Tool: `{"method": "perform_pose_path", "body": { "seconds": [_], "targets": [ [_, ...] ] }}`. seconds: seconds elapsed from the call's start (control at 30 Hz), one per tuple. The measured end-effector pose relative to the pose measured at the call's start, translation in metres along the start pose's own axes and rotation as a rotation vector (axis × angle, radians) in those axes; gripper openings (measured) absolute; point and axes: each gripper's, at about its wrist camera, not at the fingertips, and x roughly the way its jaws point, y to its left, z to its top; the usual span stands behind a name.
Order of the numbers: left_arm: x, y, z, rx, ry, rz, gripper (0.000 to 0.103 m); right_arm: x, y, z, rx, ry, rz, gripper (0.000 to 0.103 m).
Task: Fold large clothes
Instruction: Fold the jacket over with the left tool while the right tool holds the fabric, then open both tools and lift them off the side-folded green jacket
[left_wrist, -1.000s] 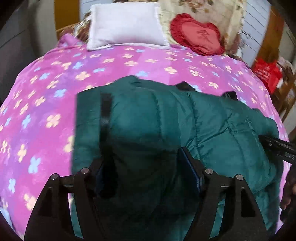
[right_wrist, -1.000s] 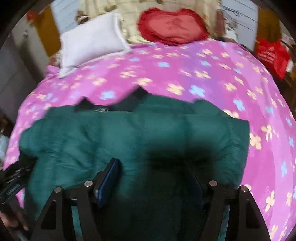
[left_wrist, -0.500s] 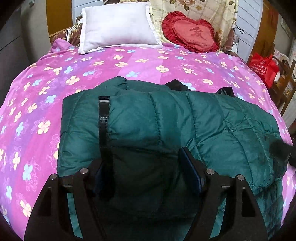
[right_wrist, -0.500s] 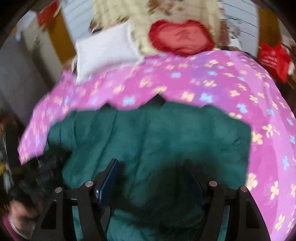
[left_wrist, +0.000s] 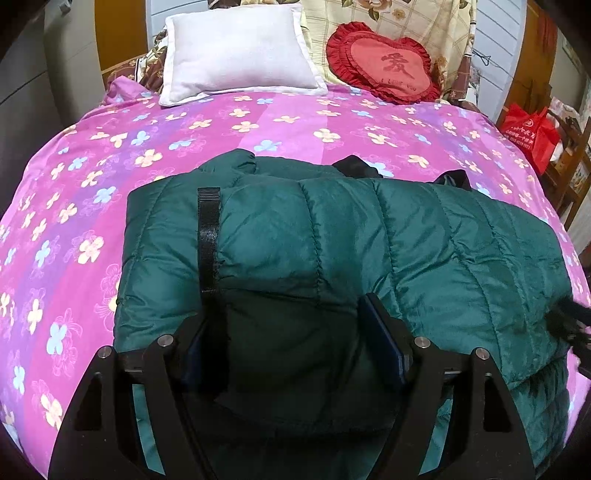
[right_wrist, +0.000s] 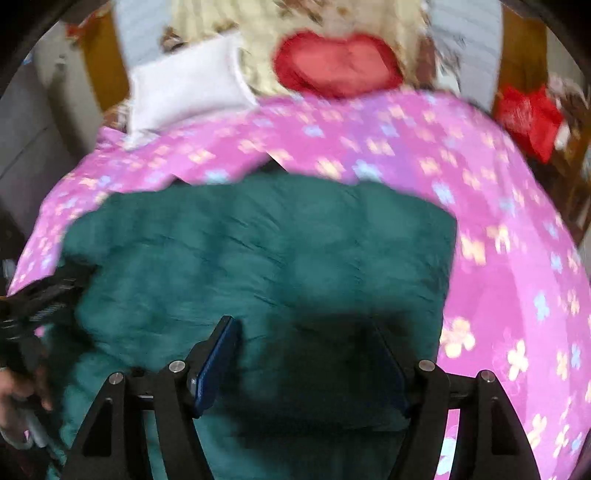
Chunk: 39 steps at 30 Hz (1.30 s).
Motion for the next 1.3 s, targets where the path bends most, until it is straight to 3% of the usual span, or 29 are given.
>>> {"method": "perform_pose_path", "body": {
  "seconds": [0.07, 0.17, 0.27, 0.33, 0.43, 0.53, 0.7, 0.9, 1.3],
  "targets": [
    [0.001, -0.003, -0.001, 0.005, -0.006, 0.006, 0.078, 0.011, -0.013, -0.002, 0.045, 0.012, 0.067, 0.070],
    [0.000, -0.005, -0.002, 0.021, -0.012, 0.024, 0.078, 0.000, -0.008, 0.001, 0.022, 0.013, 0.051, 0.069],
    [-0.008, 0.001, -0.001, 0.004, 0.005, 0.011, 0.078, -0.025, -0.006, -0.001, 0.013, -0.050, 0.052, 0.069],
    [-0.015, 0.006, -0.003, -0.021, -0.004, 0.004, 0.078, -0.032, -0.002, -0.004, -0.007, -0.077, 0.026, 0.069],
    [-0.018, 0.009, -0.008, -0.030, -0.014, 0.008, 0.078, -0.001, 0.002, -0.011, -0.024, 0.012, -0.033, 0.070],
    [-0.031, 0.011, -0.013, -0.022, -0.023, 0.015, 0.078, 0.001, 0.011, -0.010, -0.060, -0.002, -0.065, 0.069],
    [-0.064, 0.016, -0.027, 0.042, -0.069, 0.049, 0.078, -0.037, 0.017, -0.013, -0.031, -0.048, 0.007, 0.069],
    [-0.098, 0.033, -0.055, 0.081, -0.085, 0.083, 0.078, -0.059, 0.015, -0.042, 0.023, 0.012, 0.045, 0.070],
    [-0.142, 0.064, -0.123, 0.044, -0.058, 0.101, 0.078, -0.088, -0.011, -0.112, 0.090, 0.030, 0.021, 0.070]
  ]
}}
